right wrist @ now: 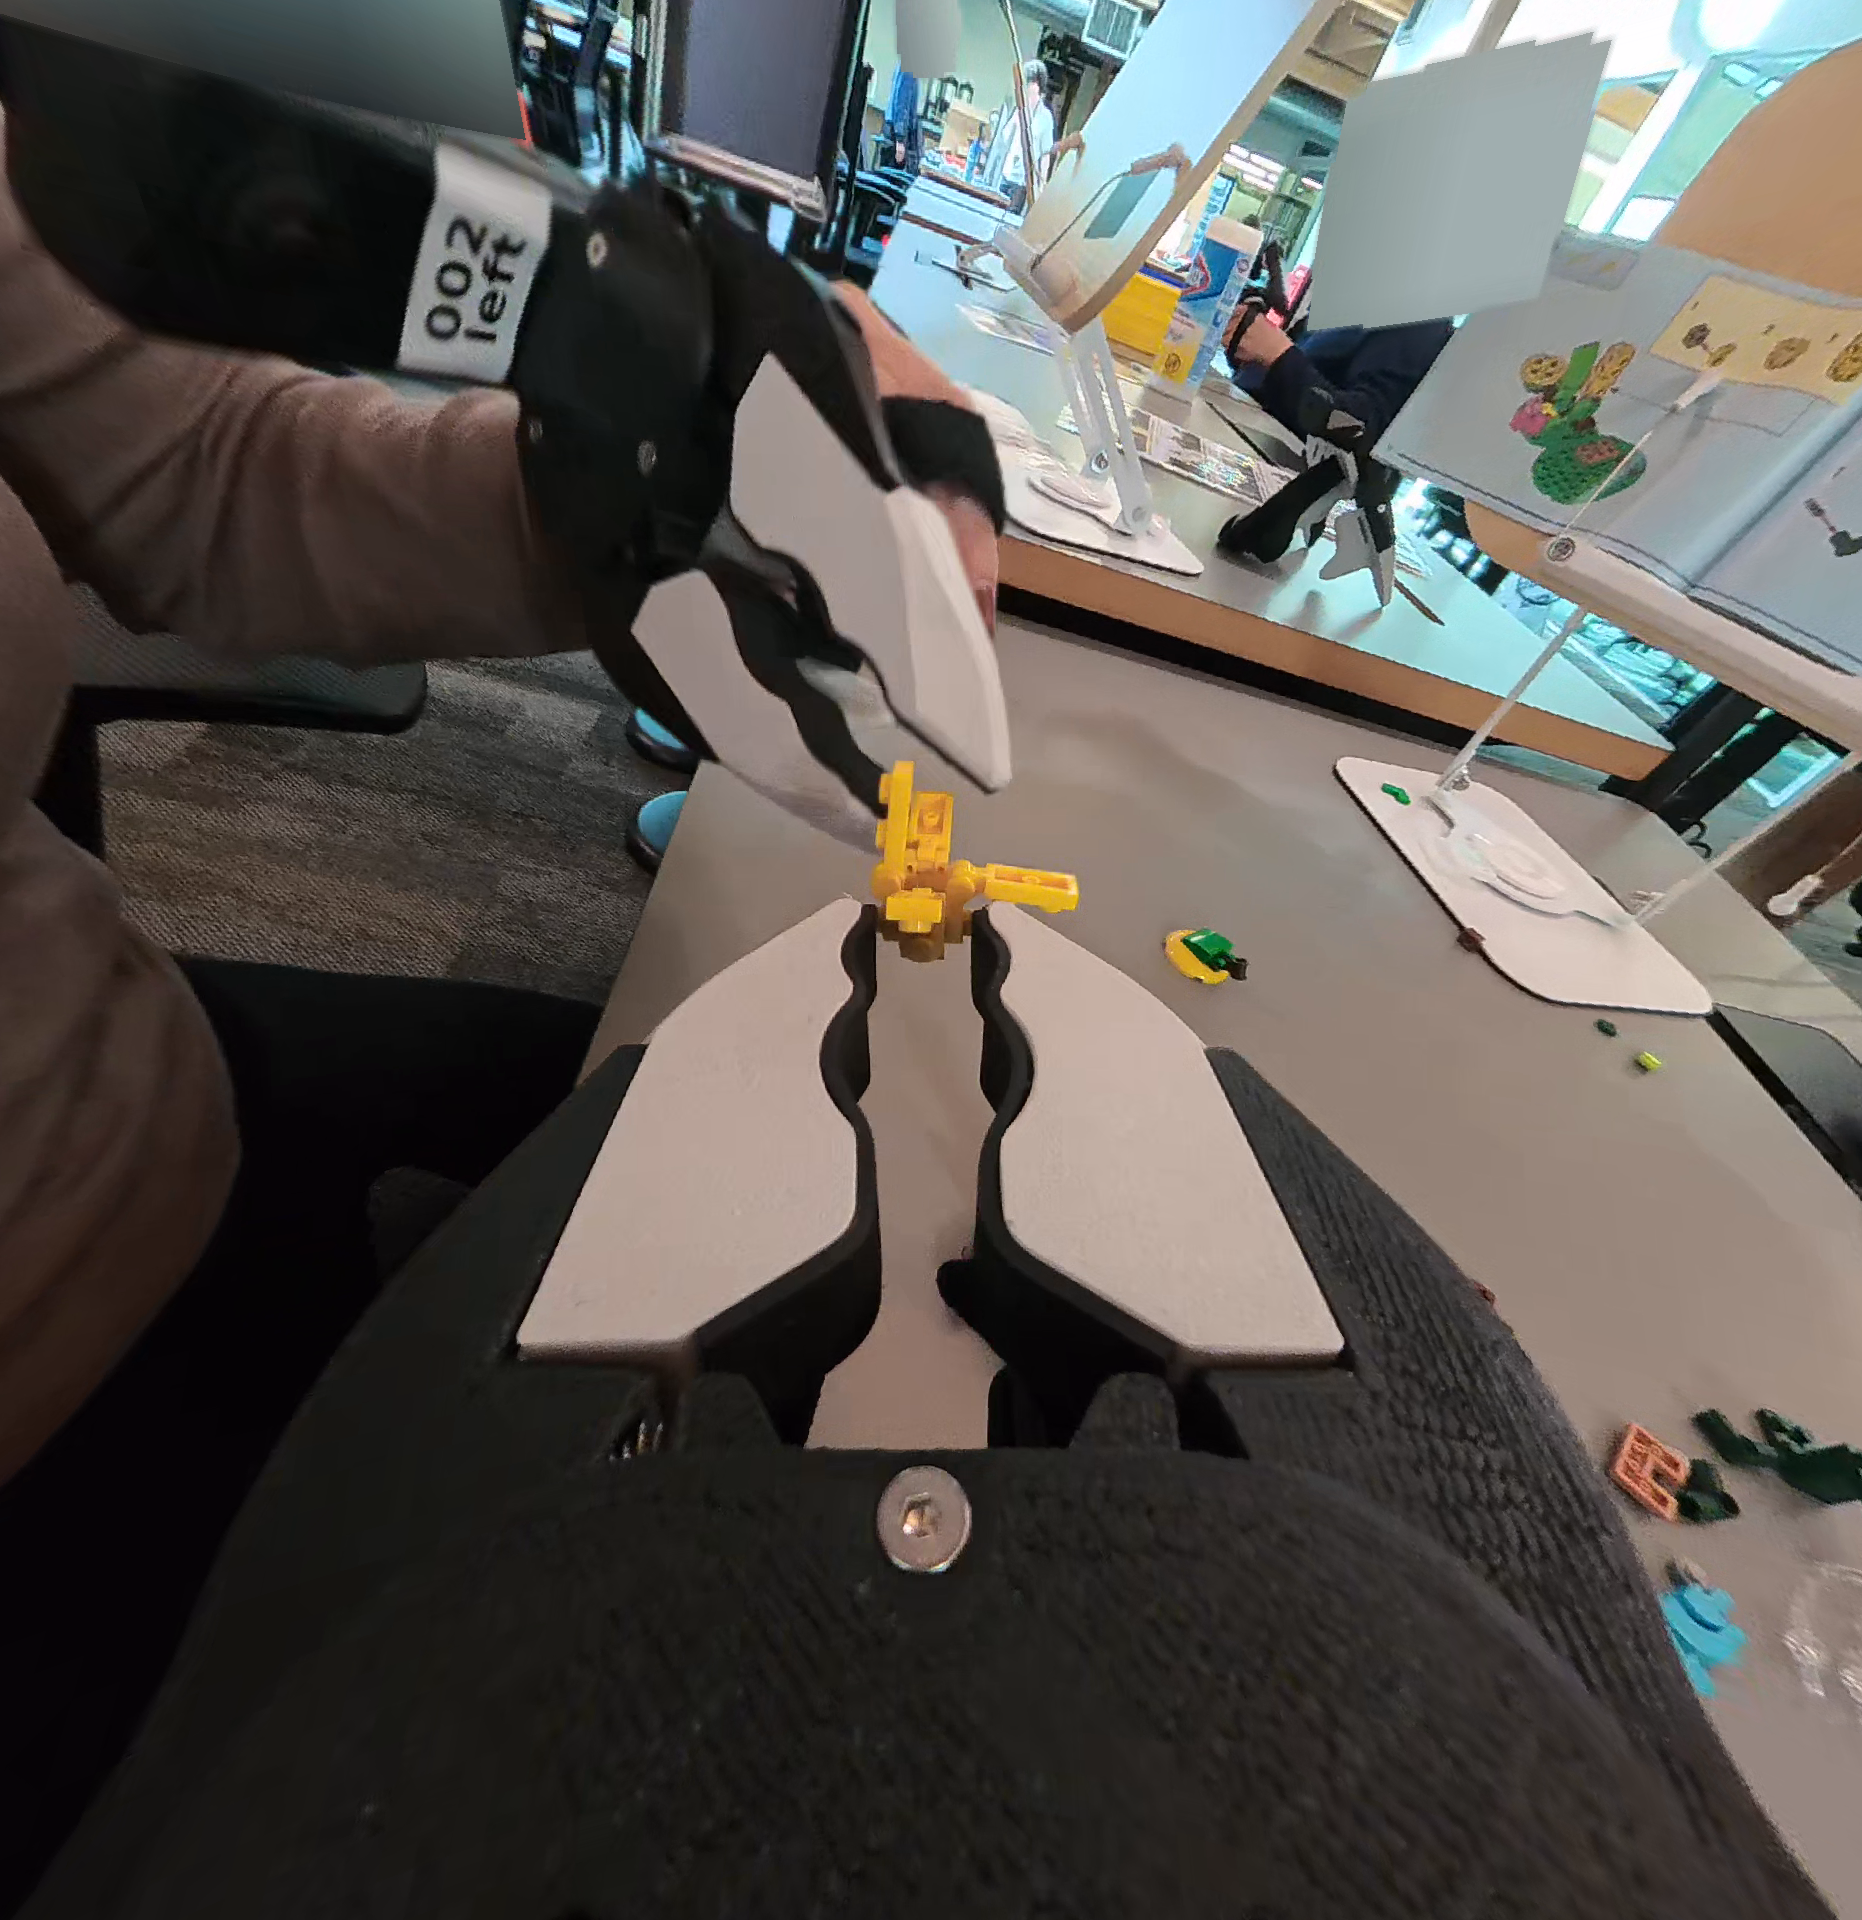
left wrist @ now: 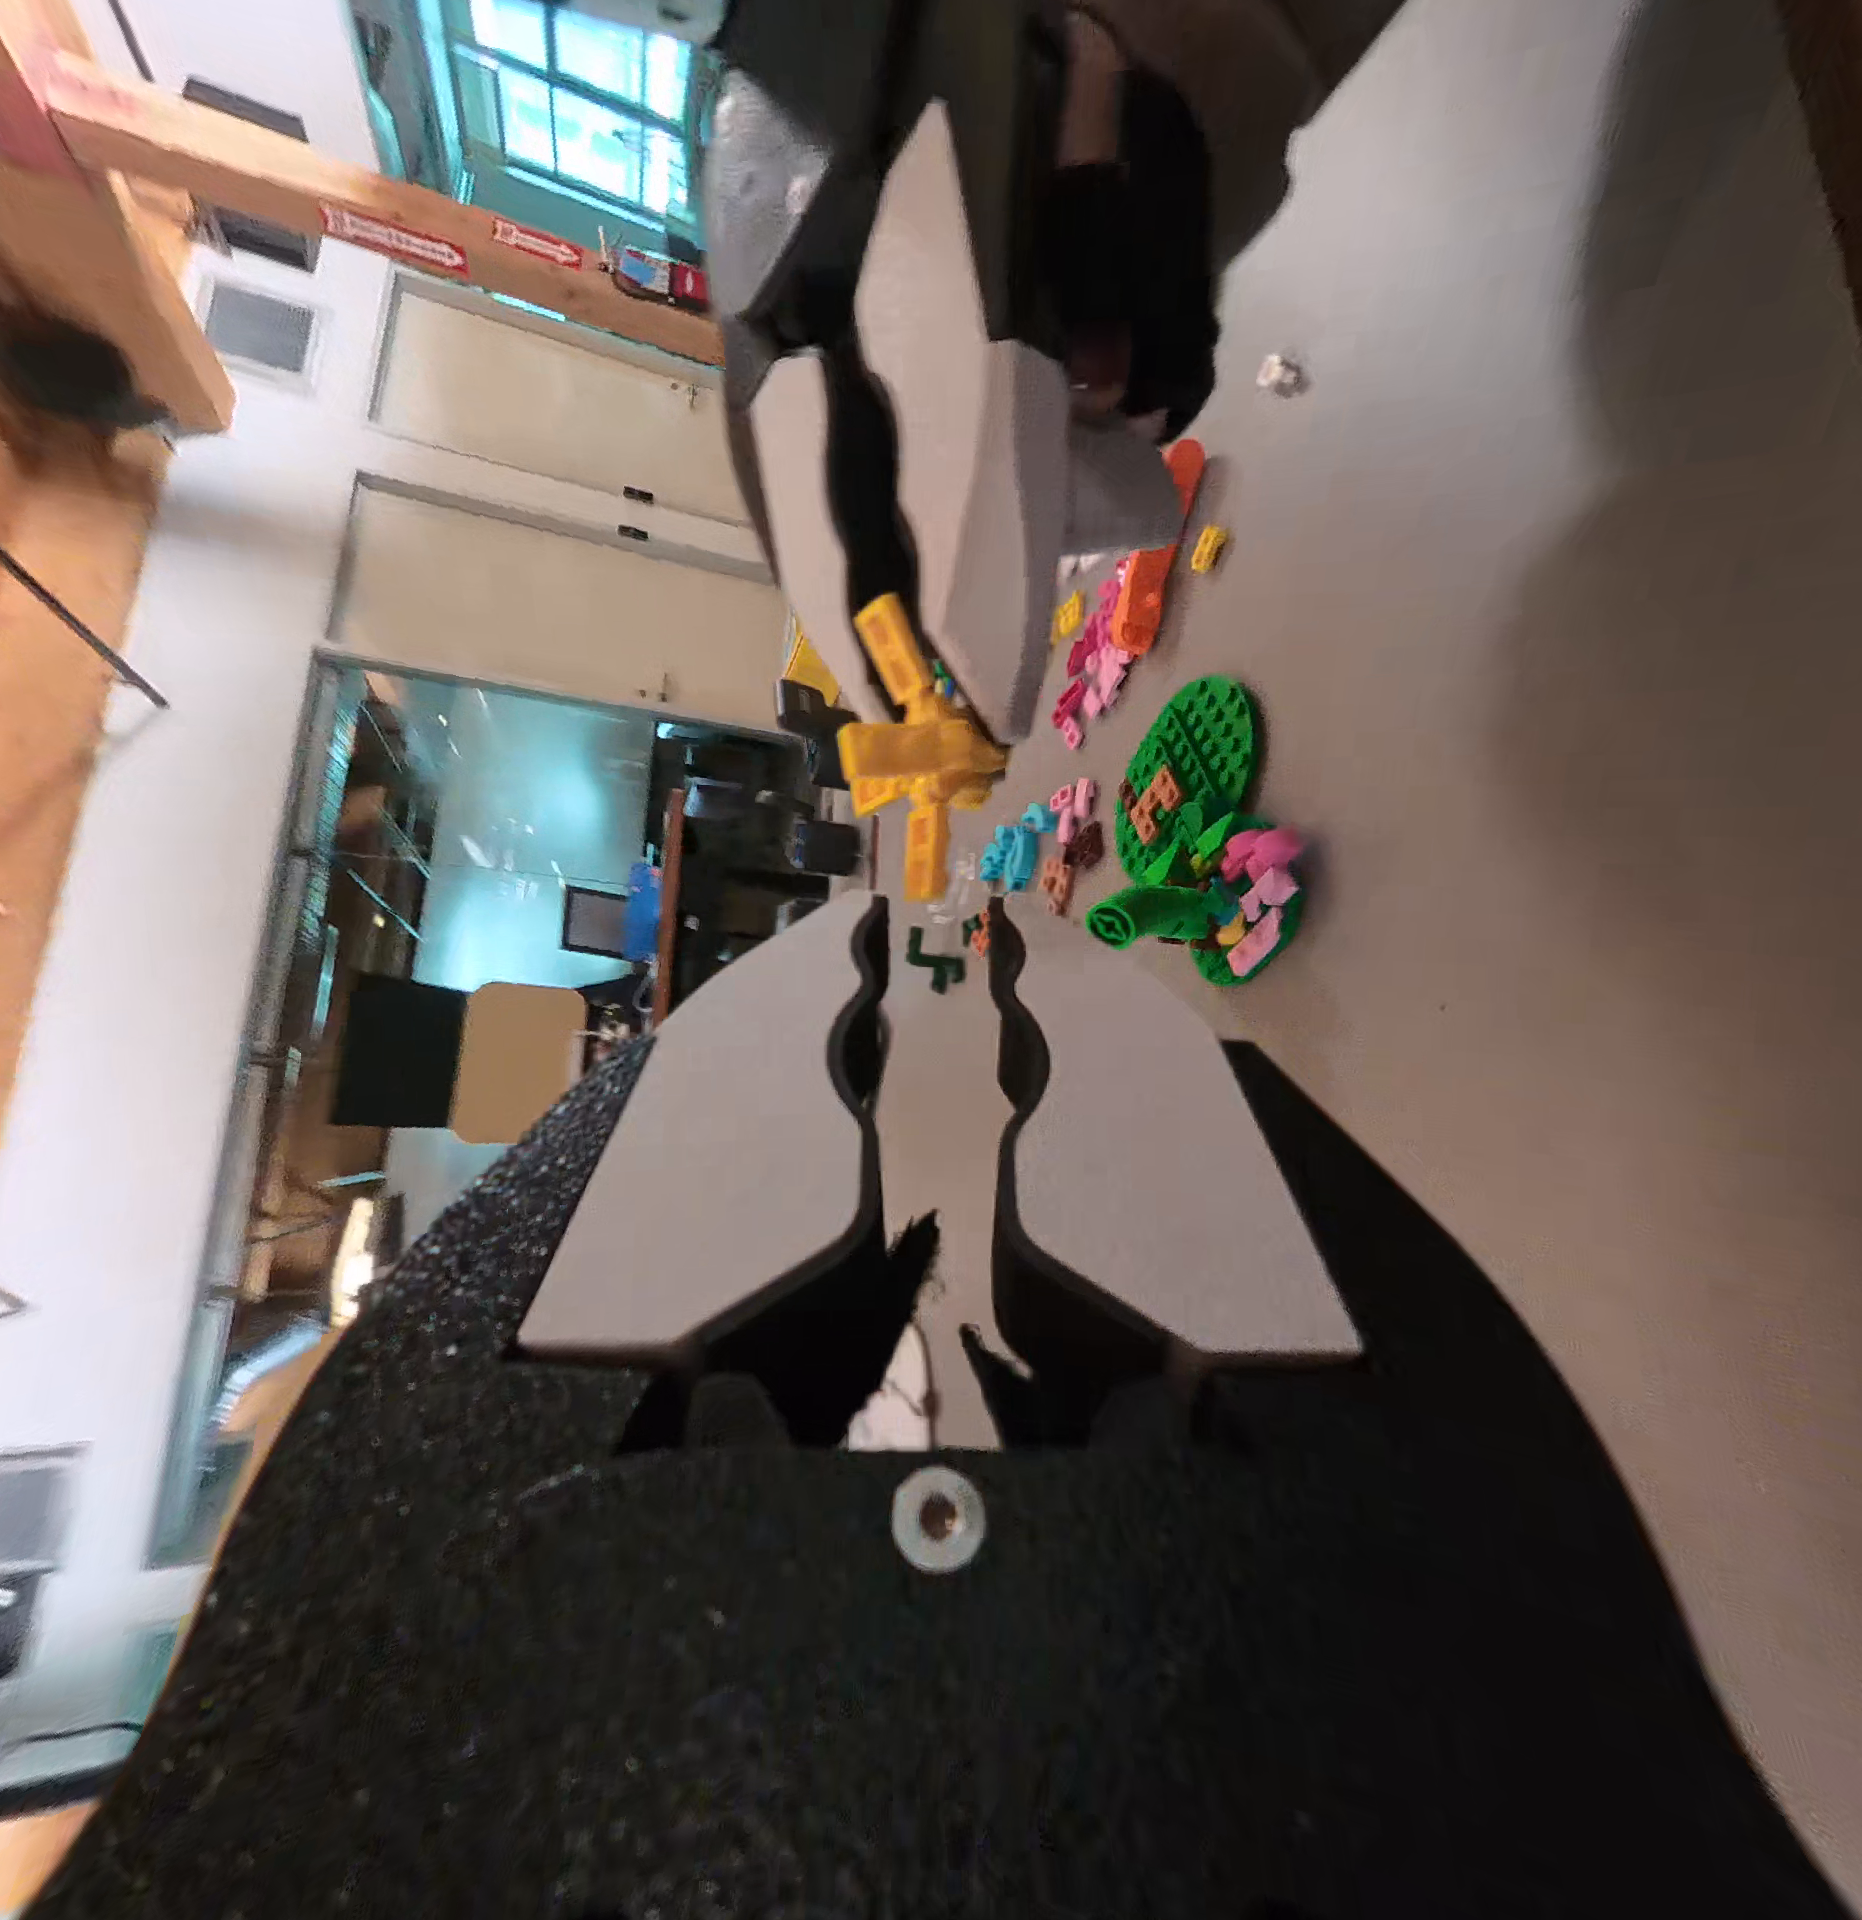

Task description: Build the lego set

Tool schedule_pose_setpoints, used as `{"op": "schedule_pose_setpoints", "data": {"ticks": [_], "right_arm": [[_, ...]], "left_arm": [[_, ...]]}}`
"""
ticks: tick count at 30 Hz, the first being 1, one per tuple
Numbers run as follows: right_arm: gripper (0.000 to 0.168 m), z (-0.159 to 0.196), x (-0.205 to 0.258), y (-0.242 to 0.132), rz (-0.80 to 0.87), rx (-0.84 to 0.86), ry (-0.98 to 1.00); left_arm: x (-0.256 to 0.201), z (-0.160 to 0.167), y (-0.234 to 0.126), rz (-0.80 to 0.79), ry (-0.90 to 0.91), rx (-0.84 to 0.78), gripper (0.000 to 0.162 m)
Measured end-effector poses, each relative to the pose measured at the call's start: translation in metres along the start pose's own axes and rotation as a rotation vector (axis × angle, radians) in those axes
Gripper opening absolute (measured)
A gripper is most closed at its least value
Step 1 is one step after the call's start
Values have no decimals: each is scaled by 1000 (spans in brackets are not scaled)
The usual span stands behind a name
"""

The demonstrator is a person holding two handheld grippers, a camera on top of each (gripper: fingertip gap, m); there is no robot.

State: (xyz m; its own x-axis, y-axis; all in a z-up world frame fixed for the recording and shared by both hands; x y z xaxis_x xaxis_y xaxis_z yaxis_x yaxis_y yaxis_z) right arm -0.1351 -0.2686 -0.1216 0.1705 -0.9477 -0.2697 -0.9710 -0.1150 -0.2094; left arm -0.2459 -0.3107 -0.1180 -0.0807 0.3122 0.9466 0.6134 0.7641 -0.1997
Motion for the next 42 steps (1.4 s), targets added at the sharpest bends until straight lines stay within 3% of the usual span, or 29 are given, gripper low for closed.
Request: {"op": "schedule_pose_setpoints", "data": {"ticks": [5,8,10,22,24,26,29,32,34,36,42], "right_arm": [[15,0,2,1,-19,17,8],[15,0,3,1,-31,21,17],[15,1,5,2,-41,46,19],[15,24,13,23,48,478,-111],[15,25,11,22,74,502,-132],[15,24,8,19,85,484,-124],[15,20,4,13,87,415,-108],[15,13,5,9,64,325,-118],[15,7,9,7,33,268,-158],[15,3,12,7,21,239,-187],[15,-2,16,8,-8,190,-180]], "left_arm": [[-1,-5,3,-54,132,-3,19],[-3,-9,2,-33,188,-24,6],[-4,-9,2,2,254,-13,6],[-27,-9,17,333,767,171,6],[-25,-7,20,341,651,201,7],[-19,1,20,365,446,242,31],[-12,15,14,426,33,246,48],[-5,8,8,505,-467,-11,60],[2,1,5,535,-703,-167,63],[3,1,6,542,-826,-212,63],[-6,-4,12,537,-957,-279,53]]}}
Point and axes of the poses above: each gripper's, where its closed fingertips meet, y out along the fingers, z out of its underside, x = y × z across the jaws, the point moved 6 cm from there along -y, back along the fingers, and after that the axes turned 2 degrees about -z, right-handed, at the moved point
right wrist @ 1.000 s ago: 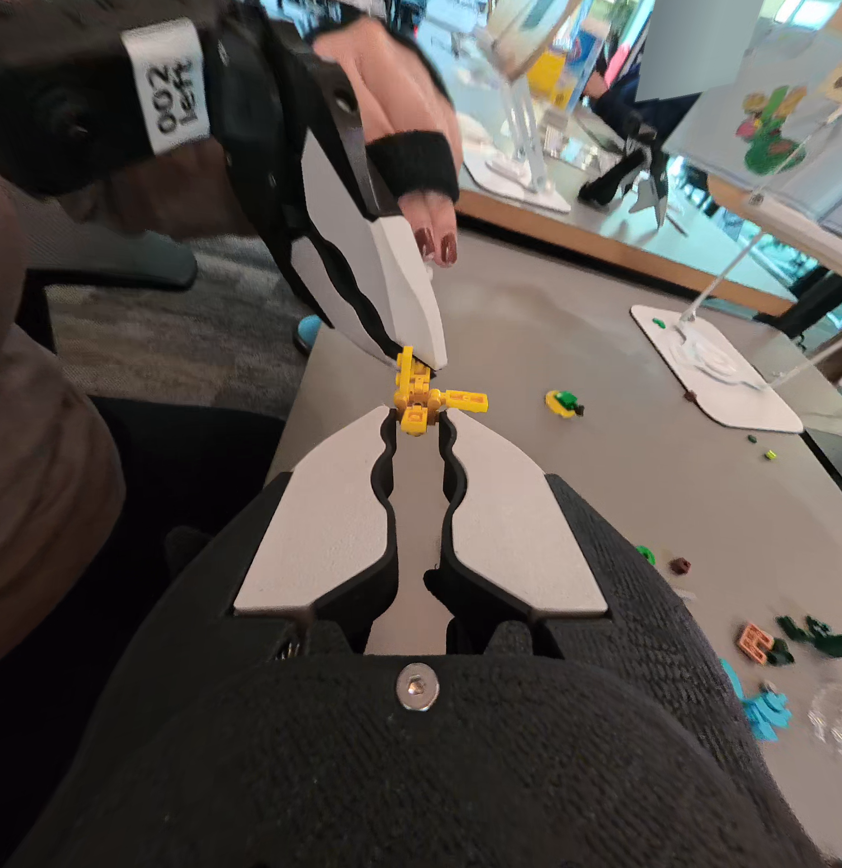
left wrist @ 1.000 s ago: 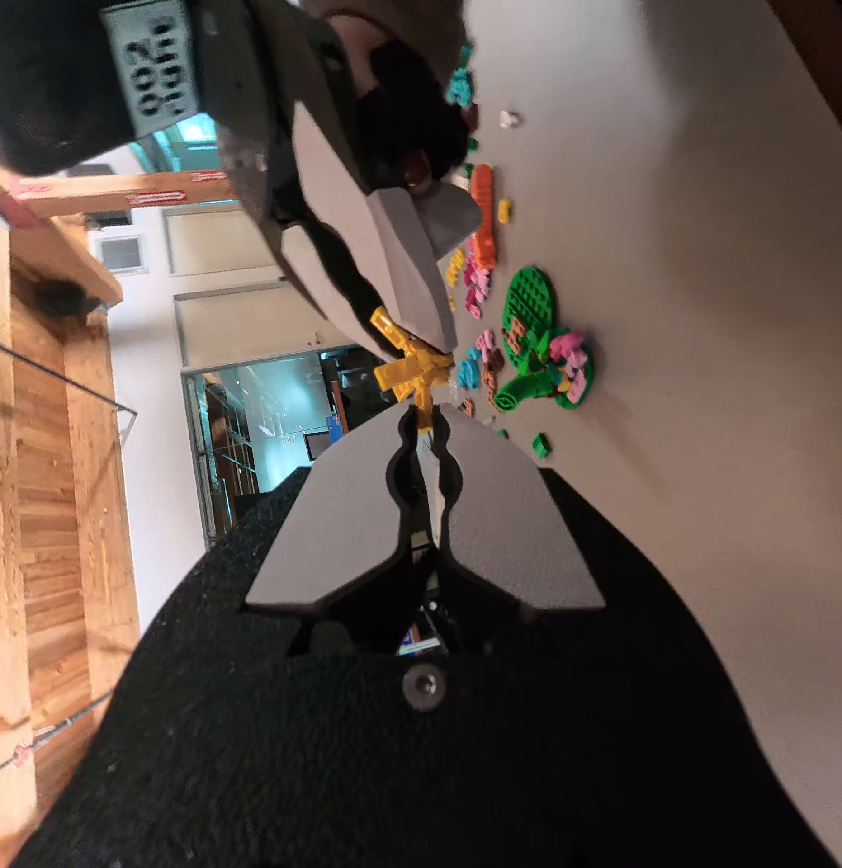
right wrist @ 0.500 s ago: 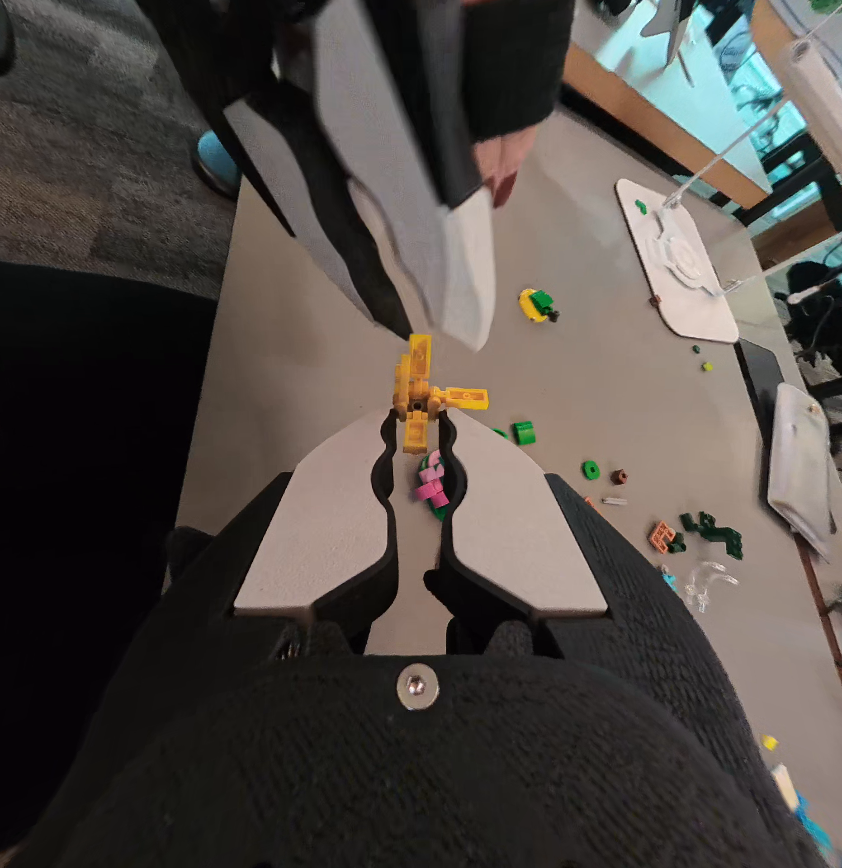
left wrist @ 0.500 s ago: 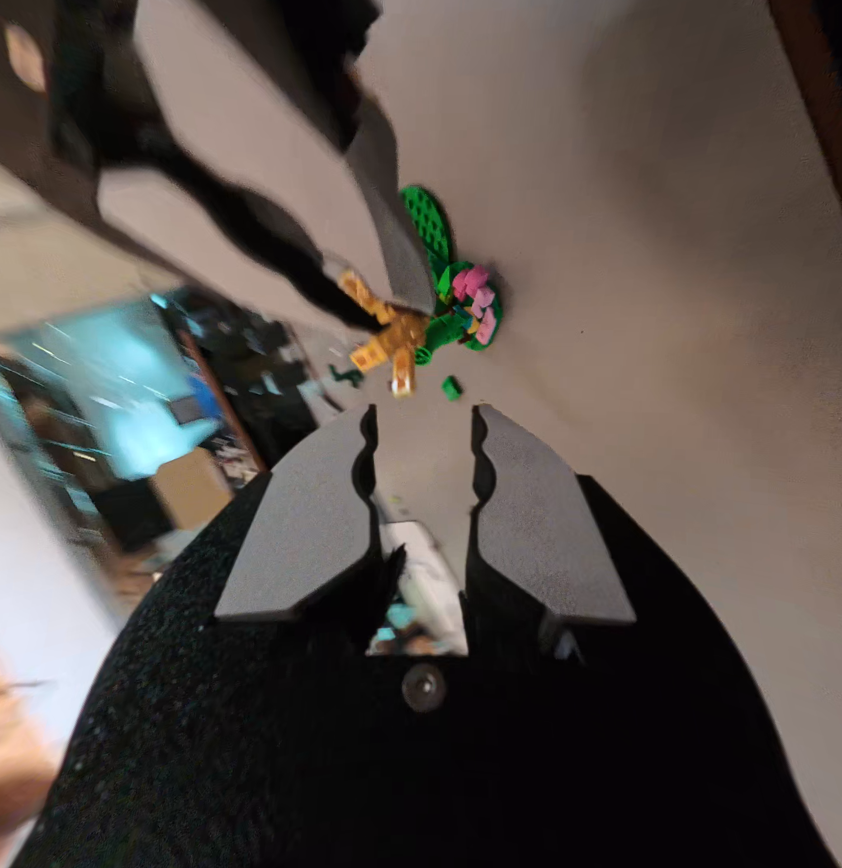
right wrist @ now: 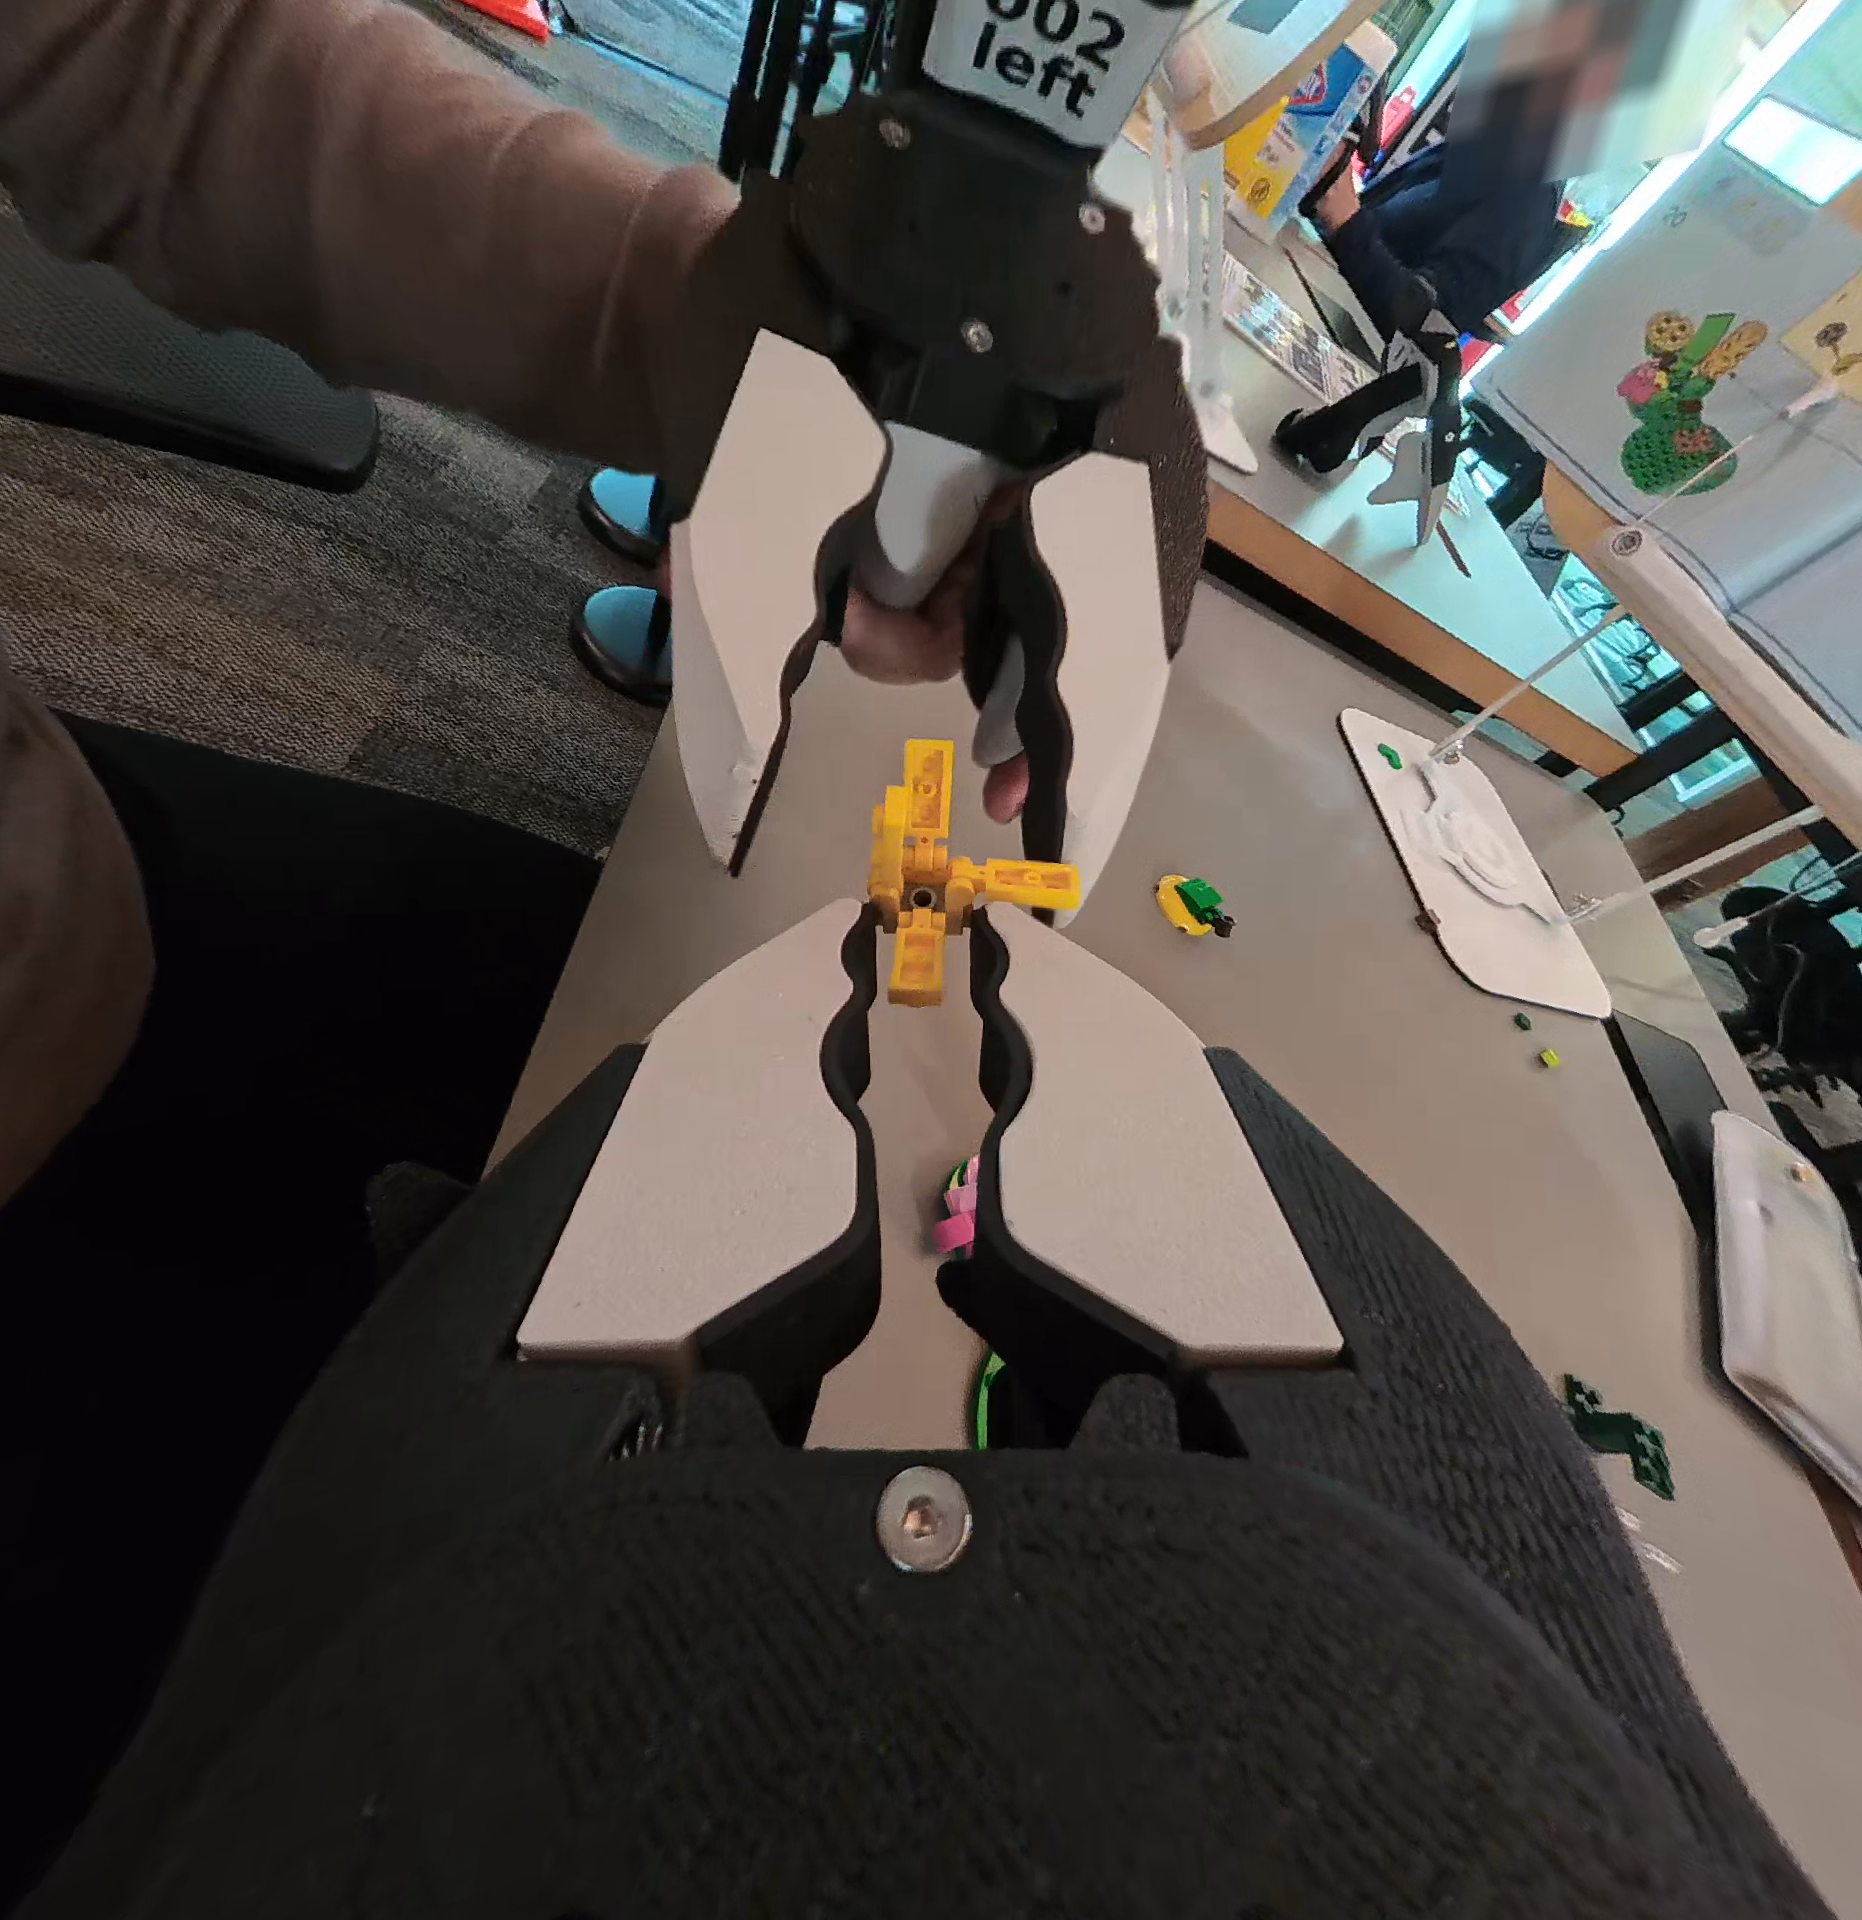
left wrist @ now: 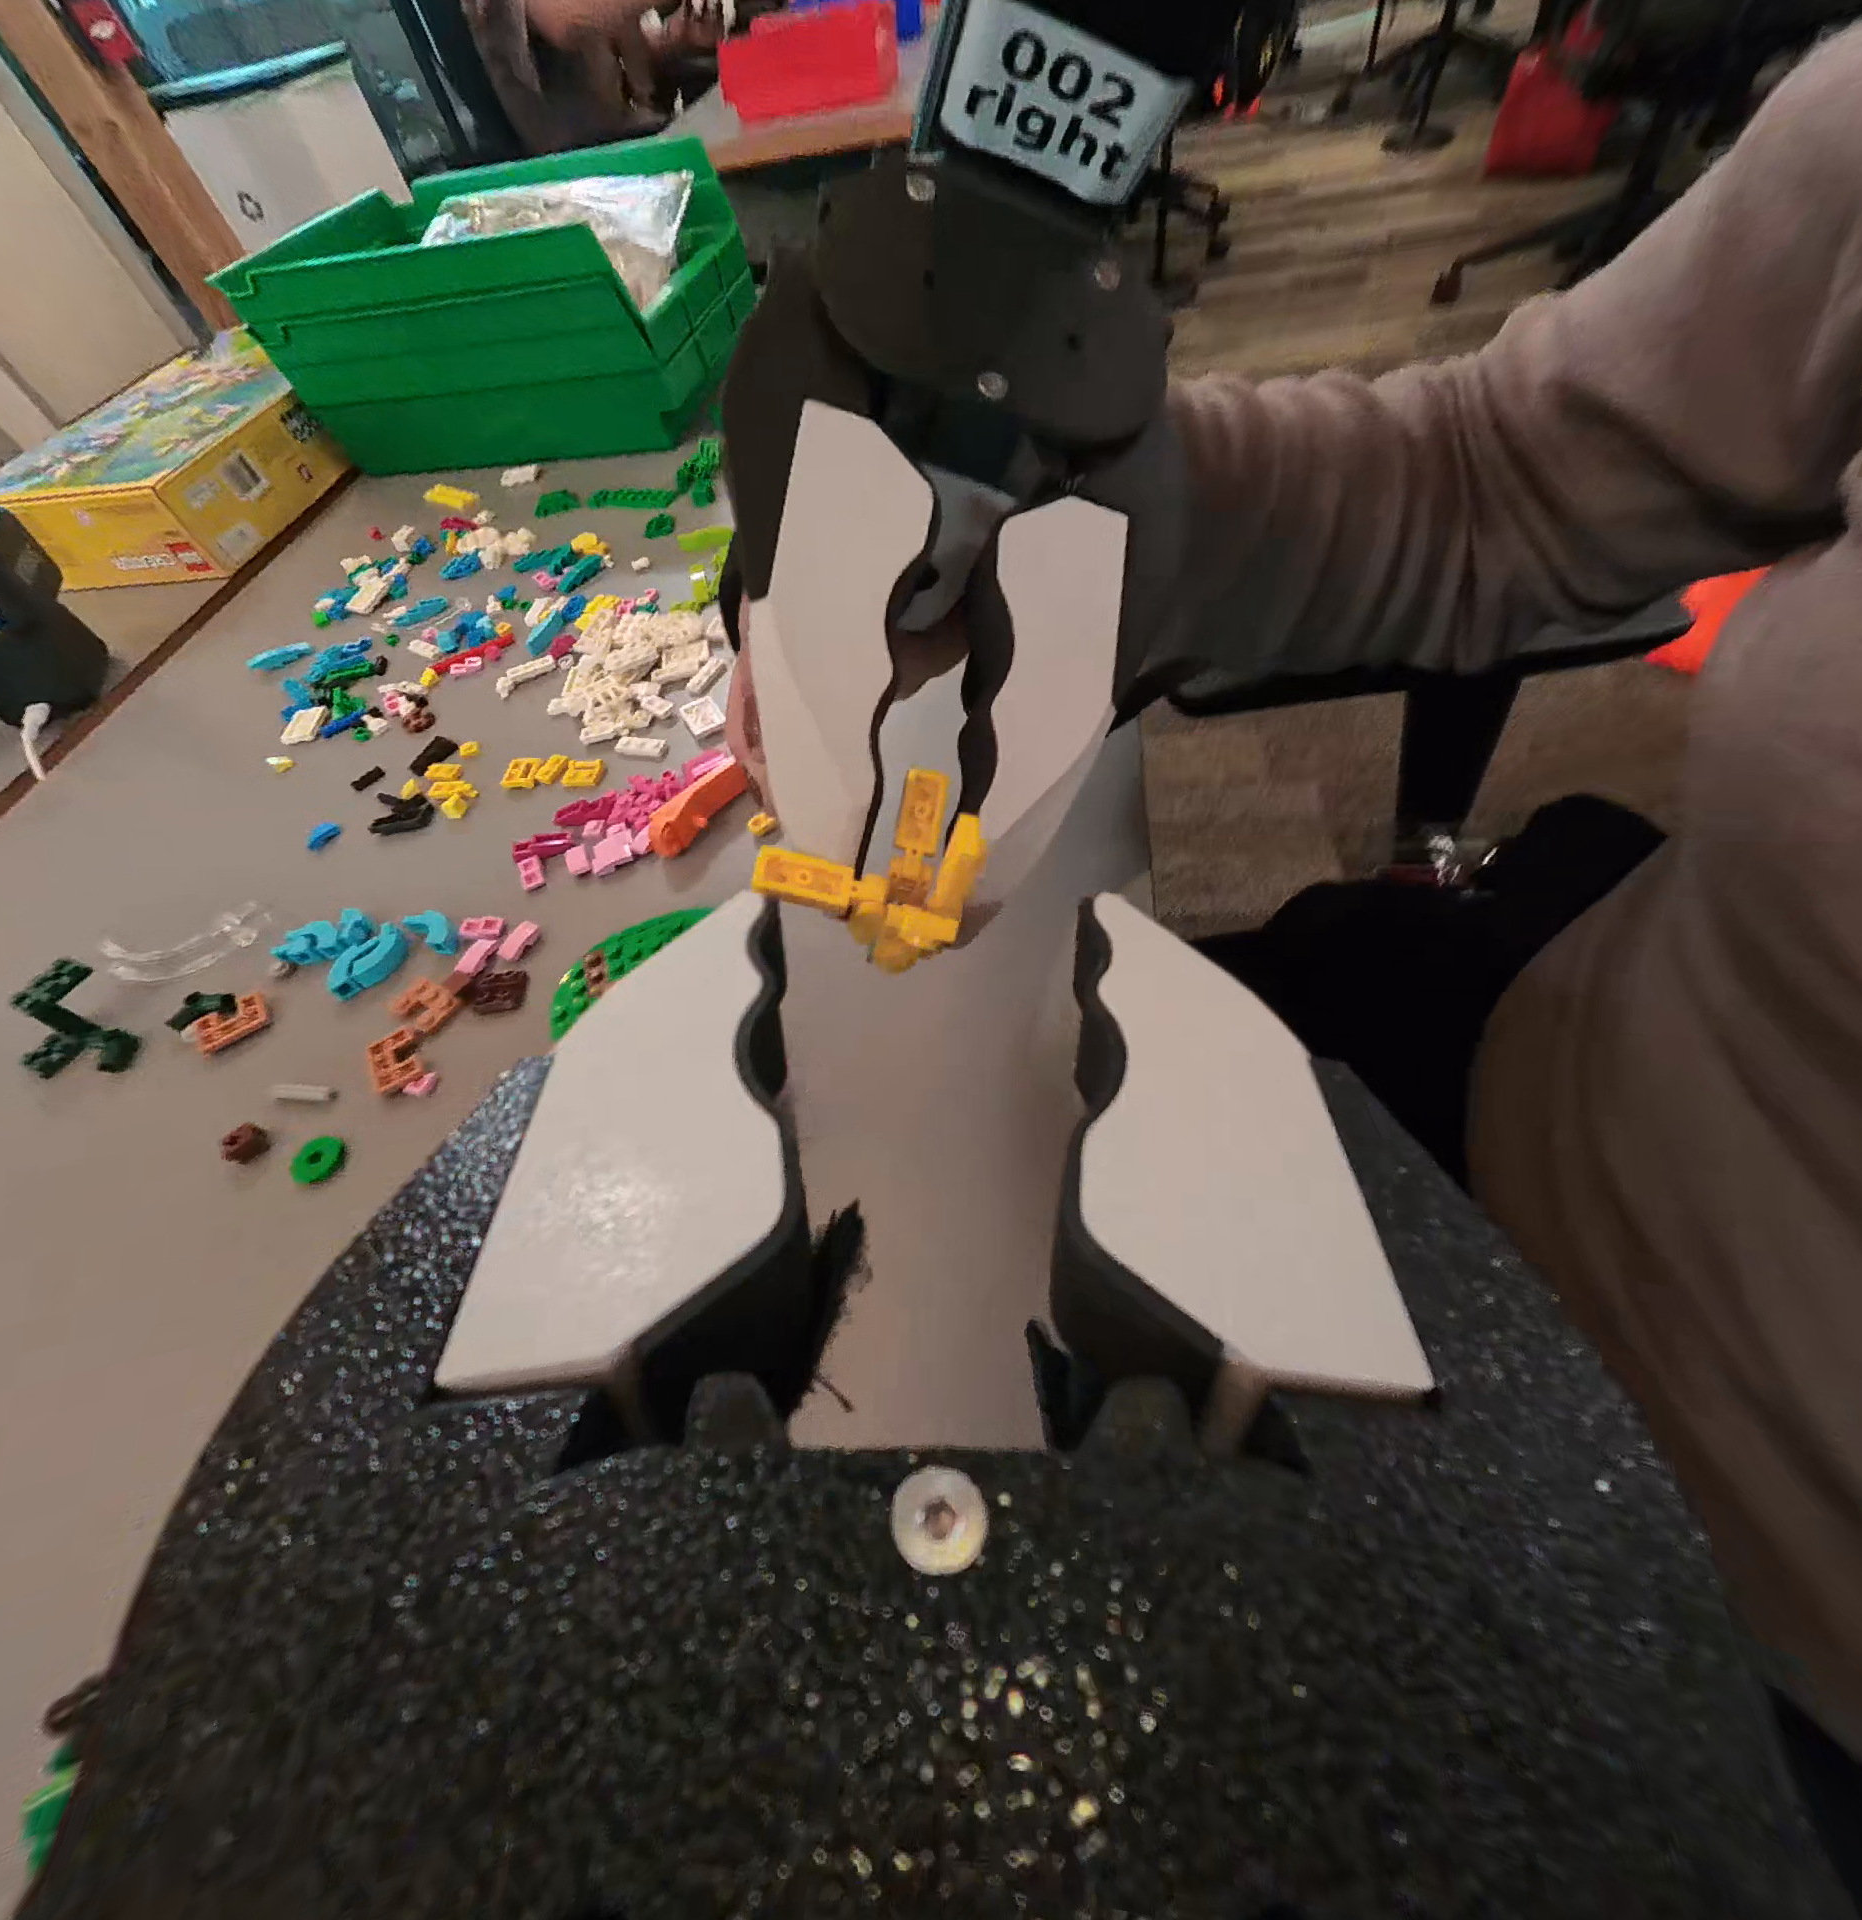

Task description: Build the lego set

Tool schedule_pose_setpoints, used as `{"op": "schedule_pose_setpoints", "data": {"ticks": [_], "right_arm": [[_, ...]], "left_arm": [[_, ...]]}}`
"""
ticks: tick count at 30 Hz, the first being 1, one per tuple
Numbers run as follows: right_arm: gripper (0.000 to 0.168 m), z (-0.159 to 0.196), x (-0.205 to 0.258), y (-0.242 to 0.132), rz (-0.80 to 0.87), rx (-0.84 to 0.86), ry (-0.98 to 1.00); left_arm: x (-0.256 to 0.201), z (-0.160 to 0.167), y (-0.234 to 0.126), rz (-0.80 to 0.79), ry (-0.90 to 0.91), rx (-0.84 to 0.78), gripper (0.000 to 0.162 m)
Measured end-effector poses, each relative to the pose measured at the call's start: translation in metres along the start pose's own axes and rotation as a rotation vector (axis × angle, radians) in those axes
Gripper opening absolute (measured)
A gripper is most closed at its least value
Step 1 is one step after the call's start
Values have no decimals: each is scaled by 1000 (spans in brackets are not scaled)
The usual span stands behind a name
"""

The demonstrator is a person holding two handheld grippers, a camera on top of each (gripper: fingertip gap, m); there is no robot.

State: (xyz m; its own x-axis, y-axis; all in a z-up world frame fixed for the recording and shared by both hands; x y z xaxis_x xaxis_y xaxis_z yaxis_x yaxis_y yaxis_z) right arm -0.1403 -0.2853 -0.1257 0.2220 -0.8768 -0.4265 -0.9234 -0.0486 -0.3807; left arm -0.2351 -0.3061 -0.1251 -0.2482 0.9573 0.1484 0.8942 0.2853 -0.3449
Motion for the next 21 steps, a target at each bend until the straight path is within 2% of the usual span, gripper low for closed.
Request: {"op": "schedule_pose_setpoints", "data": {"ticks": [4,12,15,21], "right_arm": [[15,-3,0,-3,-13,-34,21],[15,-5,1,-3,-44,-67,50],[15,-5,2,-2,-53,-62,52],[15,-2,2,0,-48,-36,59]], "left_arm": [[0,-1,-1,20,-81,-102,46],[3,-3,-2,19,-133,-197,52],[3,-4,0,-2,-123,-201,41],[6,0,1,-18,-136,-187,38]]}}
Point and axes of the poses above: each gripper's, where its closed fingertips meet, y out along the fingers, z out of its underside, x = y × z across the jaws, the point moved 6 cm from there along -y, back along the fingers, and after that the axes turned 2 degrees about -z, right-handed, at the moved point
